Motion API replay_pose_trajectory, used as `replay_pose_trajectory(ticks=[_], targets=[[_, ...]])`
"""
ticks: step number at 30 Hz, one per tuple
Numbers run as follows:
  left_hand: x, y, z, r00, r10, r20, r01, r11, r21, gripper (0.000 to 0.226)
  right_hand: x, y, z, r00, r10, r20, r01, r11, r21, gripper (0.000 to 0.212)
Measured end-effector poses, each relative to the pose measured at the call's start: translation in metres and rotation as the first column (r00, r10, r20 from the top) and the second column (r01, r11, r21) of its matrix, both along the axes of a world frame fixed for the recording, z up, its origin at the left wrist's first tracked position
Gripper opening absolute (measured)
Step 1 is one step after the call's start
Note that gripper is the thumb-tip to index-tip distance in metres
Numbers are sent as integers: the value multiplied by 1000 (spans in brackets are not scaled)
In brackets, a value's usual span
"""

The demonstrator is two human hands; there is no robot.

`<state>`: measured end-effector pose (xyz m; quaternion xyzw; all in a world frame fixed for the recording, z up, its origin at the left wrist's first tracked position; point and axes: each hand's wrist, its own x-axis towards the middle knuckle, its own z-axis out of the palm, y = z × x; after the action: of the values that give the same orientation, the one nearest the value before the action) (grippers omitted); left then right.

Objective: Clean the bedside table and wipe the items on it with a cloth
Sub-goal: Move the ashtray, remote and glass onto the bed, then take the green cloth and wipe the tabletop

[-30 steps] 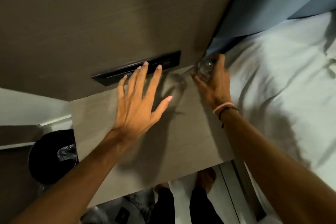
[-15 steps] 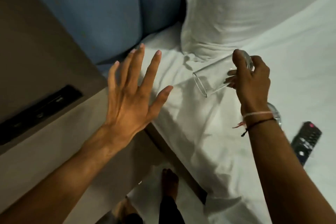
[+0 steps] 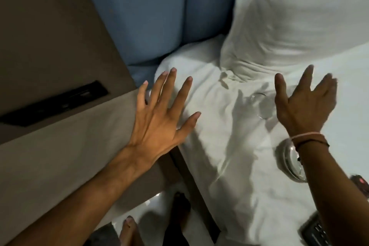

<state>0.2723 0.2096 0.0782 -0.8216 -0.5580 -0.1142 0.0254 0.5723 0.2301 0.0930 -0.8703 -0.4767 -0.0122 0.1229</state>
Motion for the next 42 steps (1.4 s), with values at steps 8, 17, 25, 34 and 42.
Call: replay_pose_trajectory(ticks=[8, 17, 25, 34, 42], targets=[[-153, -66, 26, 904, 426, -43, -426, 905, 10, 76, -218, -6, 19, 753, 642, 142, -657, 745, 116, 82], [-305, -269, 44, 607, 792, -63, -793, 609, 16, 77, -447, -111, 24, 245, 959, 142, -969, 237, 69, 88], [-347, -461, 72, 247, 964, -99, -968, 240, -78, 80, -568, -278, 36, -199, 964, 177, -976, -211, 52, 88], [-330, -639, 78, -147, 989, 5, -971, -144, -190, 70, -609, -456, 25, -610, 763, -212, -791, -603, 107, 81], [-310, -705, 46, -269, 953, -142, -740, -299, -602, 71, -648, -532, -8, -445, 720, -532, -846, -534, -16, 61]])
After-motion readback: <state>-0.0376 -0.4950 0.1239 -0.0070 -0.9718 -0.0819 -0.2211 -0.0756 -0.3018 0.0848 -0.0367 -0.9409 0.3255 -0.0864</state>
